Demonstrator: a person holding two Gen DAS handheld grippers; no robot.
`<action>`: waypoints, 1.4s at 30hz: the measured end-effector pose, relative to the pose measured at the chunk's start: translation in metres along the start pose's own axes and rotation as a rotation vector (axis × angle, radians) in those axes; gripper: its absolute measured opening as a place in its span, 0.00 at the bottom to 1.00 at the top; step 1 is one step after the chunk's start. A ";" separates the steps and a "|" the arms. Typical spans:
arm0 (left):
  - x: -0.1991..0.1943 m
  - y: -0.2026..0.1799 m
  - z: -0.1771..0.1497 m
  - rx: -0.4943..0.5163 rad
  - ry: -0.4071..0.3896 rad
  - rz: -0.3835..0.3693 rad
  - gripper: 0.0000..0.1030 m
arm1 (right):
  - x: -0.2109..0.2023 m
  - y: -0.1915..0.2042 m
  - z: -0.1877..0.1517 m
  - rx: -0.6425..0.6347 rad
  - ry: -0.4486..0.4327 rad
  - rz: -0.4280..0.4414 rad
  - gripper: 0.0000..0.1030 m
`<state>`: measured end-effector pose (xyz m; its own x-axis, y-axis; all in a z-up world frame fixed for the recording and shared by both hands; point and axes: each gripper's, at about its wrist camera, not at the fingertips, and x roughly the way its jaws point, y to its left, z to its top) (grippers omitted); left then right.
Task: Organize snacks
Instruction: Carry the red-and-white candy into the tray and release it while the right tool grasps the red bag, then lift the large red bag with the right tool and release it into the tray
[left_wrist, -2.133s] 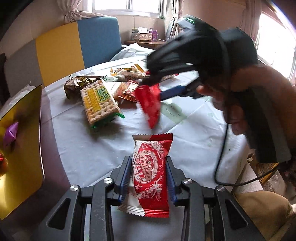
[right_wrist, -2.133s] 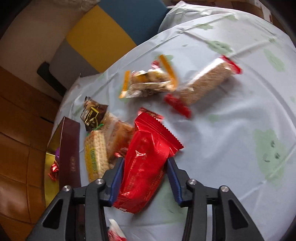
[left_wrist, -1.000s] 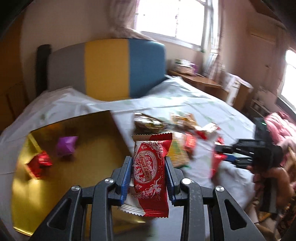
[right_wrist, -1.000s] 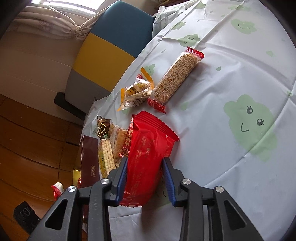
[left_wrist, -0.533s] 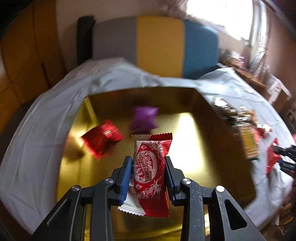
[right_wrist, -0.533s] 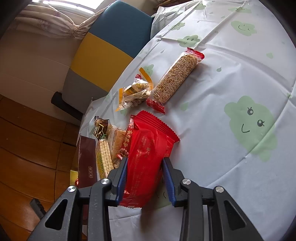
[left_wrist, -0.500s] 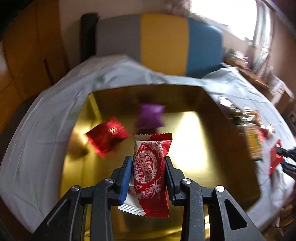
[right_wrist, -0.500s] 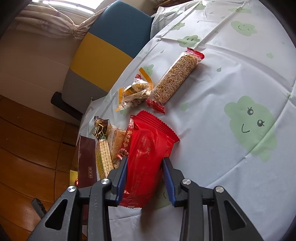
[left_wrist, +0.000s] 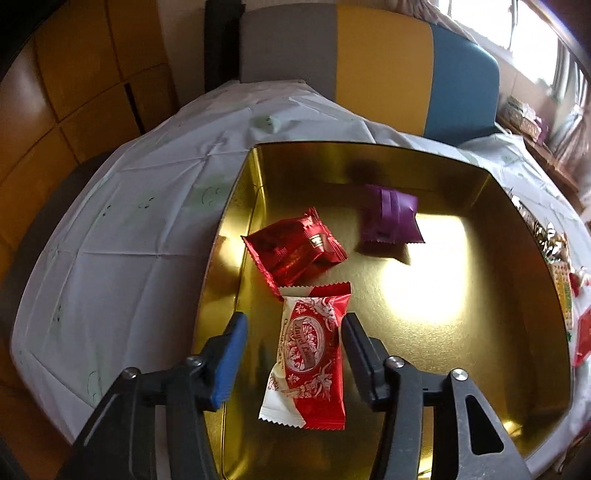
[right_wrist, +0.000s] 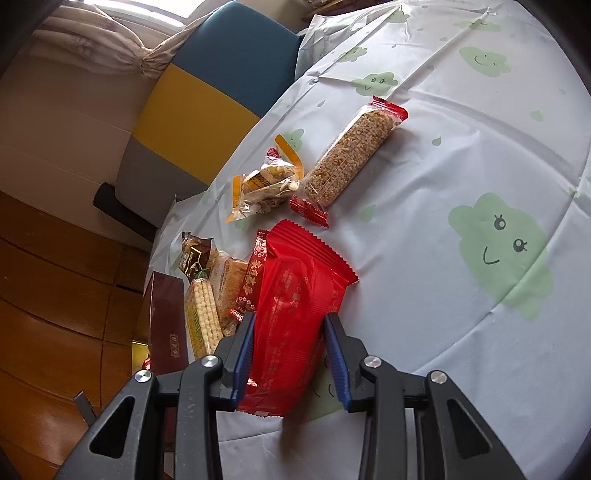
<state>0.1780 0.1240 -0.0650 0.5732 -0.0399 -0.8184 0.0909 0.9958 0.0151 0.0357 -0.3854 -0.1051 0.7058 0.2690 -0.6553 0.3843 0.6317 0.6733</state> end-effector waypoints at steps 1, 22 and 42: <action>-0.004 0.001 -0.002 -0.007 -0.010 -0.002 0.53 | 0.000 0.001 0.000 0.000 -0.001 -0.004 0.36; -0.041 -0.037 -0.022 0.054 -0.071 0.035 0.71 | -0.004 0.031 0.002 -0.054 0.004 -0.009 0.35; -0.049 -0.041 -0.030 0.035 -0.070 -0.007 0.75 | 0.025 0.186 -0.020 -0.380 0.097 0.125 0.35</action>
<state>0.1218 0.0879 -0.0425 0.6279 -0.0534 -0.7764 0.1223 0.9920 0.0307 0.1127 -0.2464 -0.0026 0.6669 0.4165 -0.6179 0.0390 0.8085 0.5871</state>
